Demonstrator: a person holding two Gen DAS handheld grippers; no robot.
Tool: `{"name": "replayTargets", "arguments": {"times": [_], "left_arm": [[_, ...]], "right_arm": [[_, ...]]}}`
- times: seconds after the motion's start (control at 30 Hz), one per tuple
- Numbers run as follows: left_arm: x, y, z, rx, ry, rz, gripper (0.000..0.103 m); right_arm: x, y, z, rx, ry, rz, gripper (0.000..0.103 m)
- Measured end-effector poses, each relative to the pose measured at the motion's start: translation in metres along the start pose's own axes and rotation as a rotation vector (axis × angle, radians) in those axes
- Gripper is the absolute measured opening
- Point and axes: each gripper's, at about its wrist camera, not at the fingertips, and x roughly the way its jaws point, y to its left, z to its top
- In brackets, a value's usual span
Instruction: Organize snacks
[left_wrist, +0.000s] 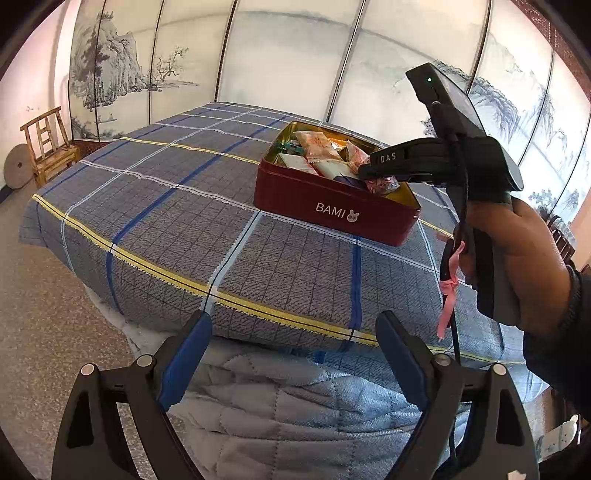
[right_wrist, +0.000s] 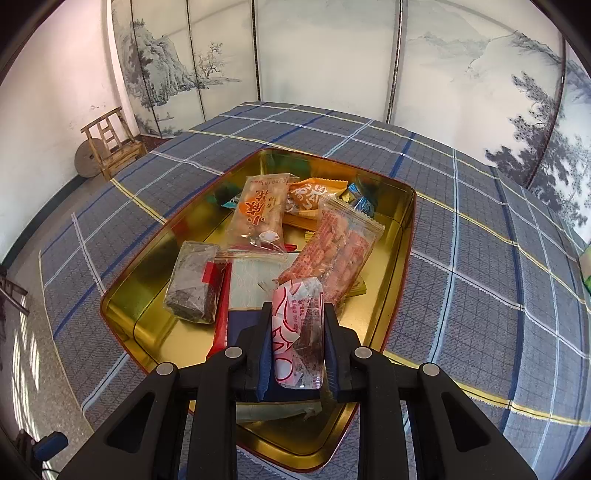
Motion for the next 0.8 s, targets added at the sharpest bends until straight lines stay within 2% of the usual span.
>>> {"name": "replayTargets", "arguments": {"times": [0.13, 0.2, 0.23, 0.27, 0.3, 0.33, 0.43, 0.47, 0.6, 0.8], "left_arm": [[-0.002, -0.004, 0.003, 0.026, -0.004, 0.037, 0.088], [-0.005, -0.005, 0.007, 0.036, -0.026, 0.087, 0.092], [-0.005, -0.004, 0.009, 0.033, -0.026, 0.116, 0.101], [-0.004, -0.003, 0.013, 0.028, -0.024, 0.142, 0.102], [-0.004, -0.002, 0.016, 0.02, -0.027, 0.162, 0.102], [-0.004, -0.001, 0.02, 0.013, -0.034, 0.176, 0.102], [-0.004, -0.003, 0.034, 0.0, -0.059, 0.237, 0.102], [-0.005, -0.005, 0.039, -0.001, -0.072, 0.253, 0.102], [-0.005, -0.02, 0.06, 0.026, -0.115, 0.307, 0.102], [-0.002, -0.057, 0.081, 0.126, -0.145, 0.367, 0.102]], "right_arm": [[-0.01, 0.002, -0.002, -0.019, -0.05, -0.025, 0.028], [-0.023, 0.002, -0.004, -0.024, -0.086, -0.029, 0.042], [-0.031, 0.0, -0.004, -0.02, -0.108, -0.047, 0.063], [-0.041, -0.002, -0.004, -0.013, -0.135, -0.063, 0.084], [-0.052, -0.004, -0.004, -0.009, -0.17, -0.06, 0.089], [-0.063, -0.006, -0.005, -0.01, -0.202, -0.052, 0.09], [-0.086, -0.011, -0.008, 0.002, -0.238, -0.11, 0.095], [-0.091, -0.015, -0.009, 0.015, -0.235, -0.117, 0.098], [-0.102, -0.032, -0.022, 0.075, -0.198, -0.126, 0.099], [-0.113, -0.062, -0.044, 0.155, -0.192, -0.116, 0.099]]}}
